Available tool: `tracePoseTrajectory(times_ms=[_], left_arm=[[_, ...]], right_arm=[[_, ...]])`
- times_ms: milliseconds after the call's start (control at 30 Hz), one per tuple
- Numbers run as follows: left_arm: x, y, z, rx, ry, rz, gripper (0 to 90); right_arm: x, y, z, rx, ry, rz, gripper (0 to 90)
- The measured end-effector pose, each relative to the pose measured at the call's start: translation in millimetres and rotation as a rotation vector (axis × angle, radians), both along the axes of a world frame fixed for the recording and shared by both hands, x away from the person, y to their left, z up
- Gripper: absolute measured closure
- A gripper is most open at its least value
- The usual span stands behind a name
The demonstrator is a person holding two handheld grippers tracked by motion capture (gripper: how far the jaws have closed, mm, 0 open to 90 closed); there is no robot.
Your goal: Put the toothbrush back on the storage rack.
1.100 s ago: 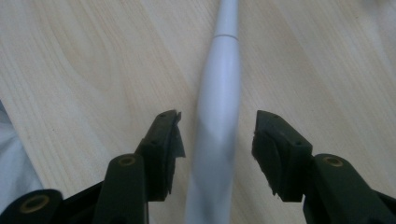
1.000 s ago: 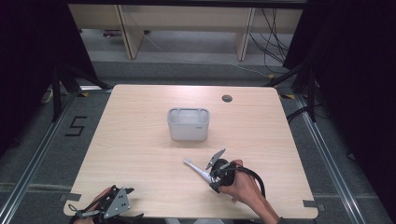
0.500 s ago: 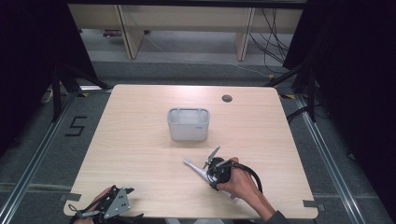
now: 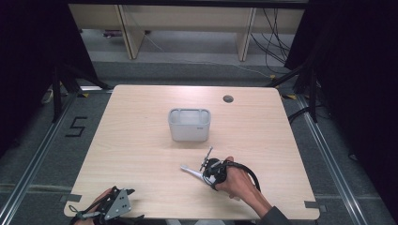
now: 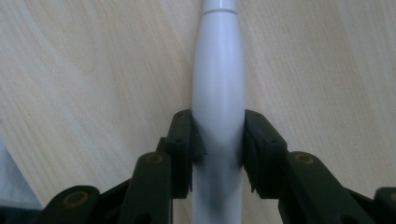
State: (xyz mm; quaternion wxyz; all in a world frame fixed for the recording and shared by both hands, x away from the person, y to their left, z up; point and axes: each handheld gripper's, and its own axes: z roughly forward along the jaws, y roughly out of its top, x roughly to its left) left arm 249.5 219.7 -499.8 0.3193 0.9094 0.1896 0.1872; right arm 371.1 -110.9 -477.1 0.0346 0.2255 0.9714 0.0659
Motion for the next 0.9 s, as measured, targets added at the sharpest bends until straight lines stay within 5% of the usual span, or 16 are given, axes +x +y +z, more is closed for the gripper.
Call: tracePoseTrajectory(times_ms=[467,567,900], left_arm=[[-0.6,-0.7,-0.7,0.0,-0.005,0.005,15.4],[-0.3,-0.7,-0.7,-0.004,0.002,0.001,15.4],[-1.0,-1.1,-0.9,-0.006,-0.007,0.006,15.4]], right_arm=[[5.1,11.8,1.6,-0.075,0.054,0.024,66.1],[8.4,11.7,1.3,-0.072,0.052,0.071,66.1],[4.9,11.9,1.6,-0.077,0.056,0.042,66.3]])
